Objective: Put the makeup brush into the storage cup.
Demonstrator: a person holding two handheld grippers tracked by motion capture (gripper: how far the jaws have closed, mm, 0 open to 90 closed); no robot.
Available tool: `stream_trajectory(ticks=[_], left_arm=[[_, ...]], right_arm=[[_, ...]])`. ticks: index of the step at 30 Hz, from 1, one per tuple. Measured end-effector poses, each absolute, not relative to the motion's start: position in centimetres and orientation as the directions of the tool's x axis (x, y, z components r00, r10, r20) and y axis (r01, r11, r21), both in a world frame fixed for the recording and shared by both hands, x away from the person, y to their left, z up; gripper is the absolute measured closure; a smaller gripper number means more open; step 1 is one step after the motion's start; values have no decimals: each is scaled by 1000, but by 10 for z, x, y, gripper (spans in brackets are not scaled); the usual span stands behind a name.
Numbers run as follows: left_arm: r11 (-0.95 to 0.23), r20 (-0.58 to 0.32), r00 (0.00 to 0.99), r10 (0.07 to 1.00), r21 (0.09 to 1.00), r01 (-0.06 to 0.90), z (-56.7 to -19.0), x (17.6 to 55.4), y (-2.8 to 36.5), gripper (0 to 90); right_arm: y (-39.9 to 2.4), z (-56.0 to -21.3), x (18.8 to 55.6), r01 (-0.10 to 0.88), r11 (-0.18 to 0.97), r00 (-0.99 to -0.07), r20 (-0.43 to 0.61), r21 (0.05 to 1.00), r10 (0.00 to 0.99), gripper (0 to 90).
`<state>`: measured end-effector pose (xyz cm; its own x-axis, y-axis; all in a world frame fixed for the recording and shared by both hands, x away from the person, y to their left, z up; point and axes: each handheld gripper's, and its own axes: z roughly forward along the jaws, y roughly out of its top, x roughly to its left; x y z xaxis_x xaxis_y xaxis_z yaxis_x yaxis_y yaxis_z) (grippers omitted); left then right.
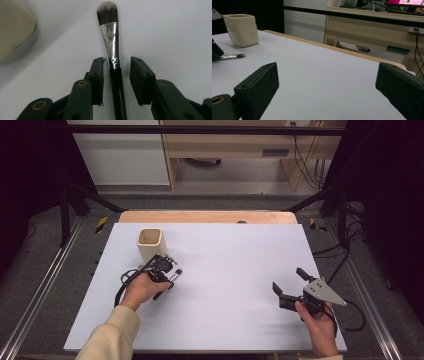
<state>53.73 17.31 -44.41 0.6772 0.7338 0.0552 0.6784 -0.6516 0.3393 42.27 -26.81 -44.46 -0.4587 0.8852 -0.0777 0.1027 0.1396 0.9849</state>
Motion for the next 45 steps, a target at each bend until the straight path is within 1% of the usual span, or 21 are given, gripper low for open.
stream_trajectory(ticks=[7,14,16,26,29,35,40,45], left_arm=[[-650,54,676,735,340,680,-445,538,172,683],[-641,43,672,739,352,682,-447,538,172,757],[-649,52,678,733,353,674,-447,537,172,770],[-647,70,680,730,394,653,-441,532,177,790],[-655,66,687,724,379,654,-445,531,178,790],[-648,61,682,729,382,659,-446,531,179,789],[-659,80,683,726,362,659,-448,531,175,772],[-675,91,694,714,354,647,-447,531,175,778]], right_arm=[[-268,-445,423,106,138,-459,-75,985,885,51],[-268,-445,423,109,139,-461,-74,984,885,52],[-268,-445,423,109,139,-460,-74,984,885,52],[-267,-445,423,109,141,-462,-75,984,884,52],[-266,-445,423,112,144,-463,-77,983,883,52],[-267,-445,423,114,143,-463,-75,983,883,52],[-266,-446,423,113,144,-465,-76,983,882,52],[-267,-445,423,116,139,-463,-71,983,884,52]])
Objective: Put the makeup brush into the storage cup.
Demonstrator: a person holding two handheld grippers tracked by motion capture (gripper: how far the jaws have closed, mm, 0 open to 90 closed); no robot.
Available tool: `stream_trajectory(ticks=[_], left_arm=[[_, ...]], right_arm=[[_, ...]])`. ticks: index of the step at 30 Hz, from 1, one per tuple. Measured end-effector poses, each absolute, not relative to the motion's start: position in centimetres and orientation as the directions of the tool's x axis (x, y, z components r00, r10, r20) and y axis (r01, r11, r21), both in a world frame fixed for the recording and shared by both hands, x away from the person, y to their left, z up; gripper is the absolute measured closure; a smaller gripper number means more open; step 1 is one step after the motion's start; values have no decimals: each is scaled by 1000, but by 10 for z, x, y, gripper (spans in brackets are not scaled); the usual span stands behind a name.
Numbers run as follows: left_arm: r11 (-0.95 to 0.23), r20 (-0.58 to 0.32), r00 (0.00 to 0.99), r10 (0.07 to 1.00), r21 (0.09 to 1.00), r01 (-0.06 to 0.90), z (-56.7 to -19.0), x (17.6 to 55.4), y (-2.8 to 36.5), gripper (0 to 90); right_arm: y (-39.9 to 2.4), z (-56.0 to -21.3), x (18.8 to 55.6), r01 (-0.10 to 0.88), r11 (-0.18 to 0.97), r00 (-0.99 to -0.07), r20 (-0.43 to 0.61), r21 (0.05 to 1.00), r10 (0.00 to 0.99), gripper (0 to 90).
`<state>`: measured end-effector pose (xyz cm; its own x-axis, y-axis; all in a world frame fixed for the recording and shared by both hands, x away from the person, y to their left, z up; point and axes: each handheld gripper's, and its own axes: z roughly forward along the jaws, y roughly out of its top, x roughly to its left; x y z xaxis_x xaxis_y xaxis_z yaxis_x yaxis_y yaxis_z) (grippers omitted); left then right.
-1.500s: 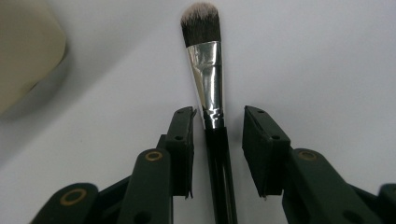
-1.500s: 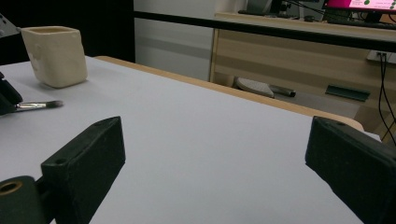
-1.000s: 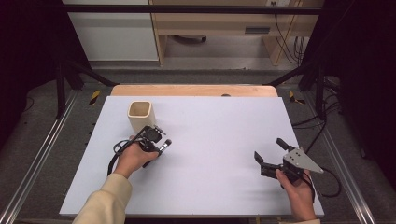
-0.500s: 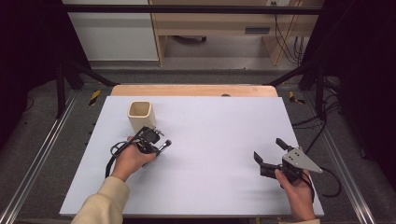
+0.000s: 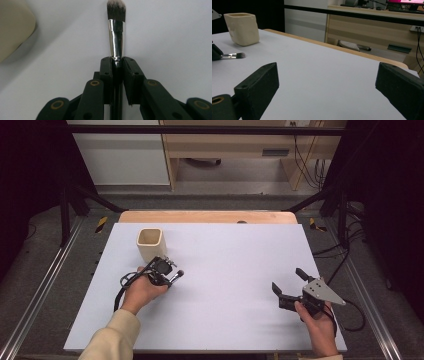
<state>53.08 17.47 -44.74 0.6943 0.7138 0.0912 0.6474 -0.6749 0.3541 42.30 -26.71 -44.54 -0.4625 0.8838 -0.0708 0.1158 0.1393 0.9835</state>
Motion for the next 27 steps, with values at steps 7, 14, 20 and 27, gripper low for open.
stream_trajectory(ticks=[7,14,20,27], left_arm=[[-692,103,711,695,363,624,-446,528,175,790],[-678,103,703,704,391,622,-443,527,177,791],[-679,111,705,700,410,609,-438,524,179,791],[-676,107,707,699,422,604,-435,523,180,791]], right_arm=[[-266,-445,423,119,138,-462,-68,983,884,52],[-267,-446,423,116,141,-463,-72,983,883,52],[-267,-446,424,114,146,-464,-77,983,882,52],[-266,-446,424,114,147,-465,-78,983,882,52]])
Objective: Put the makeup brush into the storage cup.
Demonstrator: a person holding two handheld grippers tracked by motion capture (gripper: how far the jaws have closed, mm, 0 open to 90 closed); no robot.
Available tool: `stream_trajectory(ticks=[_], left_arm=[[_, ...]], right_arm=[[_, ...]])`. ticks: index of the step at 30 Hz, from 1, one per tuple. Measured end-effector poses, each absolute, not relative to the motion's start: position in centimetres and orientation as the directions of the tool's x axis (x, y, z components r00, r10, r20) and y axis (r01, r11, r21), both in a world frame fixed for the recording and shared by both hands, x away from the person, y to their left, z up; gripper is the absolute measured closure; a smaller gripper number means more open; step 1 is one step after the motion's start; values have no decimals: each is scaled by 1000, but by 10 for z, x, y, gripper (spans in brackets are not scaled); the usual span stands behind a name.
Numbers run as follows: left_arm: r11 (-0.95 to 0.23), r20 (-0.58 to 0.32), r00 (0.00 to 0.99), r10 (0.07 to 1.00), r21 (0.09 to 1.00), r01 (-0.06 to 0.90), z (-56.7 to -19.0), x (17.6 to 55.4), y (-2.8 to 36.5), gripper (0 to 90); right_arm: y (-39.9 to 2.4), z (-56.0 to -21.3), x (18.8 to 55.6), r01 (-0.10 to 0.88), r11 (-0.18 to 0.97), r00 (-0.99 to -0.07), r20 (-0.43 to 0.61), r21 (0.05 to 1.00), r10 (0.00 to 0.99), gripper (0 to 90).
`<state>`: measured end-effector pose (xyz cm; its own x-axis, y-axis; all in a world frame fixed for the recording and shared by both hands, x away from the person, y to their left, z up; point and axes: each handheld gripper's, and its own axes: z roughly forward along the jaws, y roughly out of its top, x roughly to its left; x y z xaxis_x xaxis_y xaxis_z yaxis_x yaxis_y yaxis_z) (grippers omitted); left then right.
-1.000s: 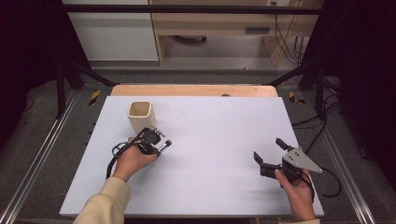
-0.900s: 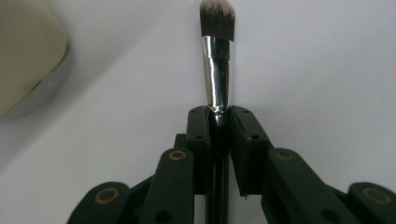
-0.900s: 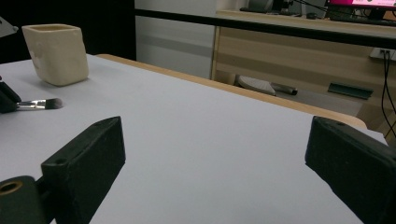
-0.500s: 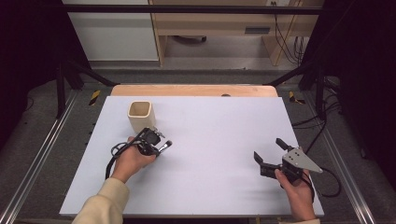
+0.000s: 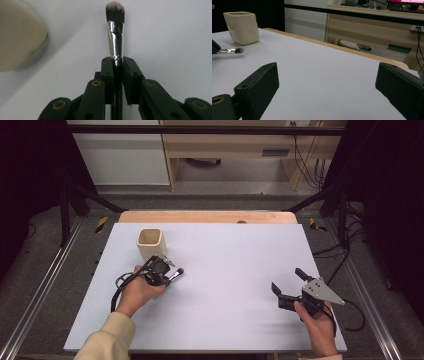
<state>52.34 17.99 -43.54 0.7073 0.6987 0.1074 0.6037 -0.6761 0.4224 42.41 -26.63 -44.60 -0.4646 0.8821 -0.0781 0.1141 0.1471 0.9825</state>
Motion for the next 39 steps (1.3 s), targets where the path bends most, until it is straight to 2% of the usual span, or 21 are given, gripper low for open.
stream_trajectory(ticks=[11,32,39], left_arm=[[-672,108,709,697,444,593,-431,522,179,791],[-591,133,685,716,638,494,-386,510,180,791],[-570,132,681,721,671,474,-378,510,182,791]], right_arm=[[-267,-446,424,117,147,-465,-76,982,882,52],[-267,-447,425,119,140,-465,-69,983,883,50],[-267,-447,425,122,135,-464,-64,983,884,50]])
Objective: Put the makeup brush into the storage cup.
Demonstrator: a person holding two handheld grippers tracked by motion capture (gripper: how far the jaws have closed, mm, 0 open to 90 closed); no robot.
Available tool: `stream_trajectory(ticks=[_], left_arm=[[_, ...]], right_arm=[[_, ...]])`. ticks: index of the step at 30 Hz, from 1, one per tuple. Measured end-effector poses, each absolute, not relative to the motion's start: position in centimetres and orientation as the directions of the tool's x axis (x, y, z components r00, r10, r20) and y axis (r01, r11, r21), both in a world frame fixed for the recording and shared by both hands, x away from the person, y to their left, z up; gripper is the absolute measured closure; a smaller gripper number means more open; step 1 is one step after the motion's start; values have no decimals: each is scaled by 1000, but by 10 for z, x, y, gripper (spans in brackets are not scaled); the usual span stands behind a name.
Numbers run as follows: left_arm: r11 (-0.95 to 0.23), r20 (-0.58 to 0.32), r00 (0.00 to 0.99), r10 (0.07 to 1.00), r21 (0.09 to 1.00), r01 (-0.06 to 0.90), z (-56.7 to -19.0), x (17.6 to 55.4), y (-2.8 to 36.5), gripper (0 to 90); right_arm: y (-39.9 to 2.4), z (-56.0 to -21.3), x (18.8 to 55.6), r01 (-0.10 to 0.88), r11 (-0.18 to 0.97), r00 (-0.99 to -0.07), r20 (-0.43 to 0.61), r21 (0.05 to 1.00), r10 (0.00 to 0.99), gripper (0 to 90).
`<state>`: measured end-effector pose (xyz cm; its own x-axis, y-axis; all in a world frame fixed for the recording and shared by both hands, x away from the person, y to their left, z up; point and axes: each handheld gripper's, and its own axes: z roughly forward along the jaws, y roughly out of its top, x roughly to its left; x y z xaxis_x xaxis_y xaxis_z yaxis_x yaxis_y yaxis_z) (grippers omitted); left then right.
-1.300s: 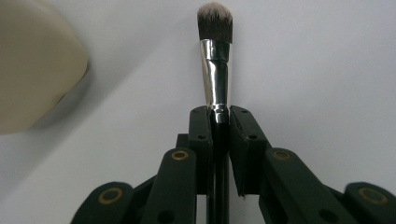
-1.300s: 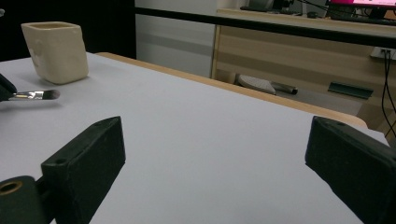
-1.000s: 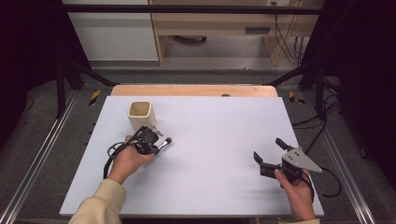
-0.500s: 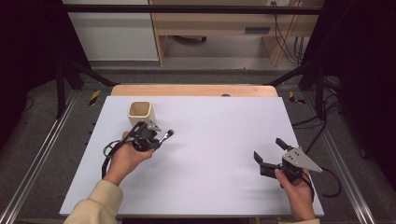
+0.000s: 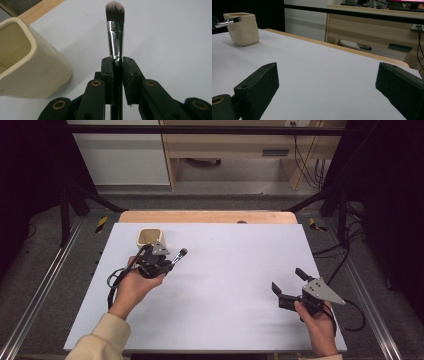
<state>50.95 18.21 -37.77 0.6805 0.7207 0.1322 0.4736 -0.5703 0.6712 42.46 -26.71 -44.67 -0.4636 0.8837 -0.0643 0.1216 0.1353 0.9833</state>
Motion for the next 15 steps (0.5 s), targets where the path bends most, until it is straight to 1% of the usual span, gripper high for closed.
stream_trajectory(ticks=[5,8,10,12,13,14,15], left_arm=[[-542,131,671,730,709,451,-372,508,184,791],[-531,152,660,735,736,421,-364,507,185,791],[-532,160,659,735,738,415,-361,508,186,791],[-512,157,650,744,759,403,-358,508,187,791],[-495,141,634,760,758,425,-356,506,188,791],[-484,158,632,758,786,384,-353,510,189,791],[-484,158,632,758,786,384,-353,510,189,791]], right_arm=[[-267,-447,424,122,134,-462,-63,983,885,50],[-267,-447,425,124,130,-462,-59,984,885,50],[-267,-447,424,124,129,-462,-57,984,885,50],[-267,-447,425,123,128,-463,-57,984,885,50],[-268,-447,425,121,130,-463,-60,984,884,50],[-268,-447,425,122,127,-463,-57,984,885,50],[-268,-447,425,122,127,-463,-57,984,885,50]])
